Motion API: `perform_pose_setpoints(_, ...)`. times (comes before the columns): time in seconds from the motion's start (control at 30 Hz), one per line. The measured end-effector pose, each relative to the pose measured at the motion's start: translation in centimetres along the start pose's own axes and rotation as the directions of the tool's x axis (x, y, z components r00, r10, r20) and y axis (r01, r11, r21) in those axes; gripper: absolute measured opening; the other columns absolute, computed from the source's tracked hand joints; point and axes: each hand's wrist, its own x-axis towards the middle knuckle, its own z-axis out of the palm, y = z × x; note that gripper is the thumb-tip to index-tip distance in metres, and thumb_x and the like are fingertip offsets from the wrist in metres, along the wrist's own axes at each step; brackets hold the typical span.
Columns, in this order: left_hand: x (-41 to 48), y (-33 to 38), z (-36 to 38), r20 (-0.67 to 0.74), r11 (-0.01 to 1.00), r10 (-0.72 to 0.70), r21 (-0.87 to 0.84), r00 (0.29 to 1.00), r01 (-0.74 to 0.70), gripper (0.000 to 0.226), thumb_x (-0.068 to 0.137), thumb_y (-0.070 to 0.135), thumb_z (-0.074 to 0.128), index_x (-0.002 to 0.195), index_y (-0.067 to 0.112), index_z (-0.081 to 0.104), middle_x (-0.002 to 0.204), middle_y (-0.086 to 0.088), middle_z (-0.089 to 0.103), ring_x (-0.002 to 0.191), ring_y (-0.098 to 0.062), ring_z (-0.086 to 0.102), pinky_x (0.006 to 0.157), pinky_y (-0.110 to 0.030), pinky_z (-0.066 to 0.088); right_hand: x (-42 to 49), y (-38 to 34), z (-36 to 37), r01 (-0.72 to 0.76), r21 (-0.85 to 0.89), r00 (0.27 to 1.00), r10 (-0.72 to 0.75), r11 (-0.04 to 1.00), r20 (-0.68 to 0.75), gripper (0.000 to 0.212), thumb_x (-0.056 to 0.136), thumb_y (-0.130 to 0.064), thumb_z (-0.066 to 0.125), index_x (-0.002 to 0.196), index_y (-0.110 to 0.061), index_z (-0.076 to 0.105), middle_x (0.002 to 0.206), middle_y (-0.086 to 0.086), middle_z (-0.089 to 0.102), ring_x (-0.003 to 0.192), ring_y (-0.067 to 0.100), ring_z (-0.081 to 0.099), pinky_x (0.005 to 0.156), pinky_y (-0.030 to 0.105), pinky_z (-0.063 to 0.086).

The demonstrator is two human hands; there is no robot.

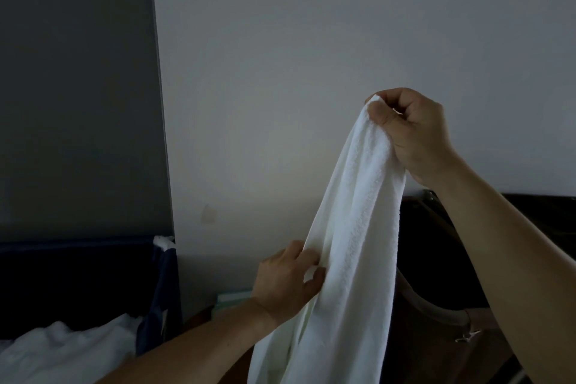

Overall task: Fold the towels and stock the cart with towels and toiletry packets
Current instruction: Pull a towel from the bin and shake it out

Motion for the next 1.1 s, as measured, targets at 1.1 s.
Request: perform_pose_setpoints(1.1,-1.5,-7.3,-3.7,0.153,0.92,-0.28,-0.239,0.948,0.31,0.034,0.104,0.026,0.046,0.088,0.002,0.064,0.084,-0.012,0.063,0.079,-0.027,0.059,0.078,-0.043,0.051,1.9,3.3,-2.6,-0.118,-0.196,0.973,0.074,0.974,-0.217,0.016,0.089,-0.039,0.062,0.097,-0.027,0.069,0.088,-0.018,0.065,0.079,-0.007,0.058,0.077,0.017,0.044)
